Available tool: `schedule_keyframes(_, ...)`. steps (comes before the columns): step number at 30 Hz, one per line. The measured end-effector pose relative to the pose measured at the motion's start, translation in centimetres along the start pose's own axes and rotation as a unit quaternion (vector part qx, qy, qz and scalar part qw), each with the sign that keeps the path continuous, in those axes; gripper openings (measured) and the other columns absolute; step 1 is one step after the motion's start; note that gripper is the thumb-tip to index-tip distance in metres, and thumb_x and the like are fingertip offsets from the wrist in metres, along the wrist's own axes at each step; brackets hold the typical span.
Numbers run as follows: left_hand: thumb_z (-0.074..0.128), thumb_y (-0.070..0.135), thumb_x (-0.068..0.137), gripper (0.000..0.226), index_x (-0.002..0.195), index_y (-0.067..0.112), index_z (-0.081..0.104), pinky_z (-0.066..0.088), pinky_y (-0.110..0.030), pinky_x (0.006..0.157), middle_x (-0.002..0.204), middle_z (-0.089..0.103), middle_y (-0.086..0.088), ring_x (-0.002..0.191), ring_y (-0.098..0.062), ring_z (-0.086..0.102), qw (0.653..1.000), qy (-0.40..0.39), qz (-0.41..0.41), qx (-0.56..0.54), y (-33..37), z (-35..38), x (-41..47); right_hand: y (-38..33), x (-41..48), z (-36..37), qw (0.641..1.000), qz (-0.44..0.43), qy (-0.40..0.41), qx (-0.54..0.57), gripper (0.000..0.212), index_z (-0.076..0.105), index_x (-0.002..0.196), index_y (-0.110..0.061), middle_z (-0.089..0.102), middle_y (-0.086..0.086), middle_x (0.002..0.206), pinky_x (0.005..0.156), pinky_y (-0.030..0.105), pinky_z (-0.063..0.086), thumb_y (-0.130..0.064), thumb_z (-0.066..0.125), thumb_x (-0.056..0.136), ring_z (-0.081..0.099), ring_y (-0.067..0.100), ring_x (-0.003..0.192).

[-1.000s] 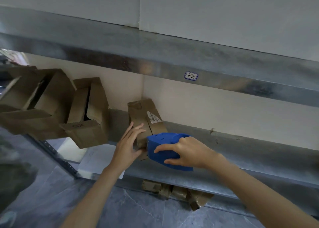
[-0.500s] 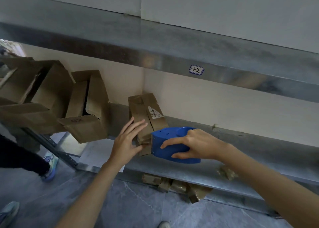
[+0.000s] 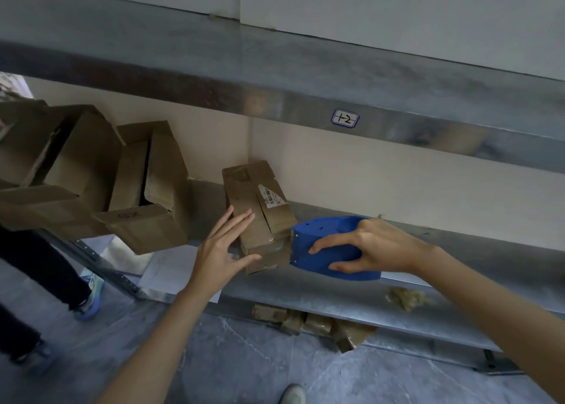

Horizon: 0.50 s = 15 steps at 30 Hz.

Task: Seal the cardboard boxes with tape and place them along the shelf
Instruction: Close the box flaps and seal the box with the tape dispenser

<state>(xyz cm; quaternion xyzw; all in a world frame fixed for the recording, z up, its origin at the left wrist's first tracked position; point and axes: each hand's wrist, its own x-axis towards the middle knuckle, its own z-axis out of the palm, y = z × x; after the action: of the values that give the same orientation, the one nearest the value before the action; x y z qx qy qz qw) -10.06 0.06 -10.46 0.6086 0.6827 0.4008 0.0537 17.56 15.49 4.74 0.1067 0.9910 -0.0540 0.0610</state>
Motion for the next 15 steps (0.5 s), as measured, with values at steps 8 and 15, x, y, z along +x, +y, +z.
schedule_keyframes(8,0.083,0.040,0.073,0.085,0.148,0.027,0.045,0.020,-0.027,0.115,0.154,0.038,0.020,0.150,-0.009,0.020,1.000,0.006,-0.005,-0.003,0.2,-0.1,0.1,1.9,-2.7,-0.5,0.999,0.046,-0.014,-0.012,0.038,0.048,0.132,-0.054,0.027,-0.005,0.045,0.049,0.017,0.027,-0.053,0.049,0.093,0.028,0.012,0.041)
schedule_keyframes(15,0.081,0.043,0.073,0.085,0.148,0.028,0.044,0.021,-0.034,0.115,0.154,0.035,0.024,0.150,-0.009,0.020,1.000,0.006,-0.004,-0.002,0.3,0.0,0.1,2.6,-3.4,-0.6,0.997,0.065,-0.013,-0.028,0.039,0.048,0.132,-0.054,0.032,-0.004,0.046,0.051,0.021,0.032,-0.050,0.054,0.094,0.027,0.013,0.041)
